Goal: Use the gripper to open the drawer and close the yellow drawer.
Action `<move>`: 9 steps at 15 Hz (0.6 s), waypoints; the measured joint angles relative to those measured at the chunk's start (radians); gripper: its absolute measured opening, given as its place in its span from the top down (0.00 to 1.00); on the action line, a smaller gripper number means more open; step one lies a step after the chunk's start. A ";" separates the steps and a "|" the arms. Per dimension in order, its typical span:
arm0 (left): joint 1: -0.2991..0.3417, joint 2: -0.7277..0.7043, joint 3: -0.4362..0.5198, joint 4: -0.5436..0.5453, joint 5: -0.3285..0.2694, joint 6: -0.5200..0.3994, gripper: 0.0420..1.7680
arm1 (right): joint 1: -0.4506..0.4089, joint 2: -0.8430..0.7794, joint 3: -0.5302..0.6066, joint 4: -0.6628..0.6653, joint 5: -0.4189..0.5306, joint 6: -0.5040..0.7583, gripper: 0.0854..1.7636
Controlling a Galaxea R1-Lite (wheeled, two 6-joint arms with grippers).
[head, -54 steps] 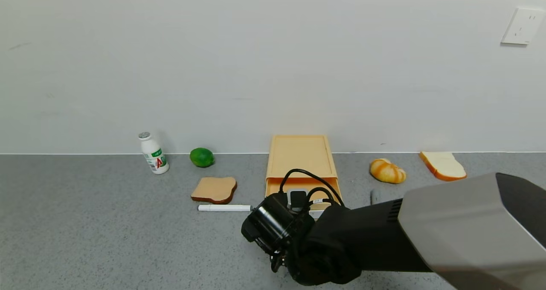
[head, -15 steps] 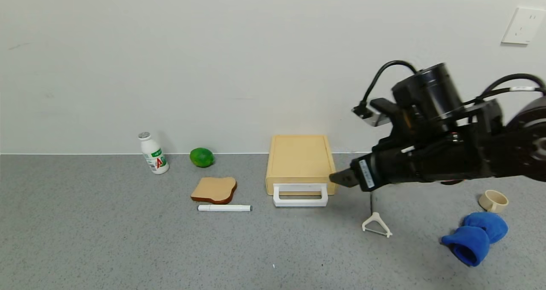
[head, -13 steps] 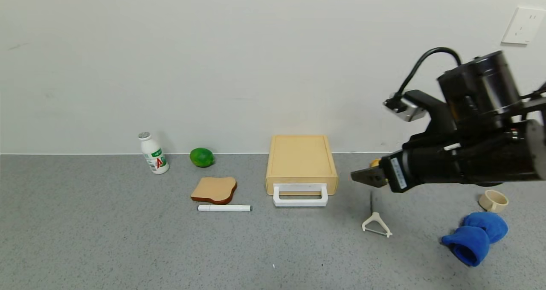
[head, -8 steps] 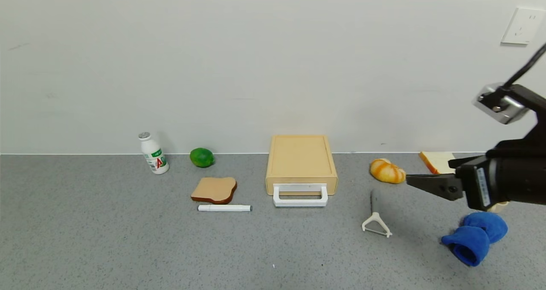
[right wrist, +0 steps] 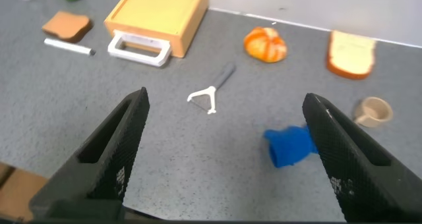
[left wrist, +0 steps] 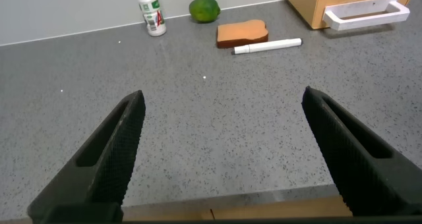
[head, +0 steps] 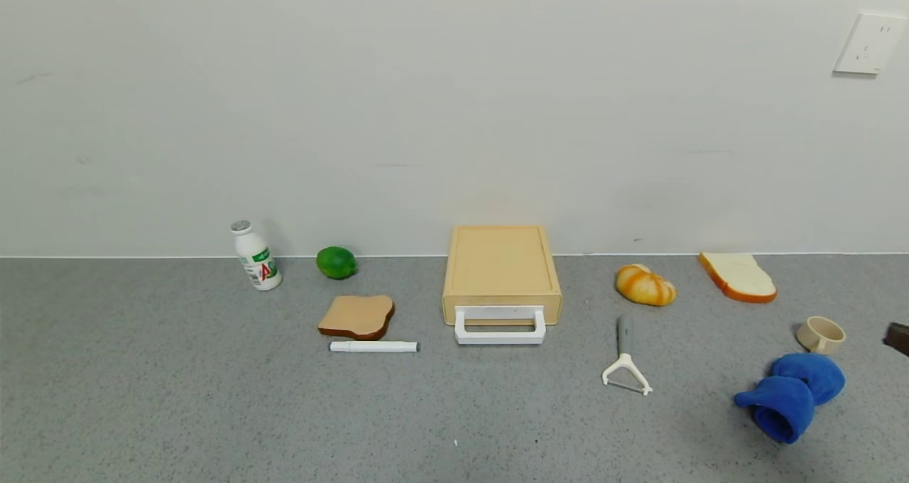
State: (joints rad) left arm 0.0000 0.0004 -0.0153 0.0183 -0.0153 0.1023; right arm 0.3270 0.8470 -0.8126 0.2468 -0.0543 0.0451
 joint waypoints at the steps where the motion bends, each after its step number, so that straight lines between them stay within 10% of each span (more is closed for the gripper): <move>1: 0.000 0.000 0.000 0.000 0.000 0.000 0.03 | -0.018 -0.063 0.031 0.000 -0.010 0.000 0.03; 9: 0.000 0.000 -0.001 0.000 0.000 0.000 0.03 | -0.197 -0.438 0.146 0.084 -0.042 -0.006 0.03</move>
State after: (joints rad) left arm 0.0000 0.0004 -0.0162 0.0183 -0.0153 0.1023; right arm 0.1302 0.4087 -0.6666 0.3304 -0.0962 0.0389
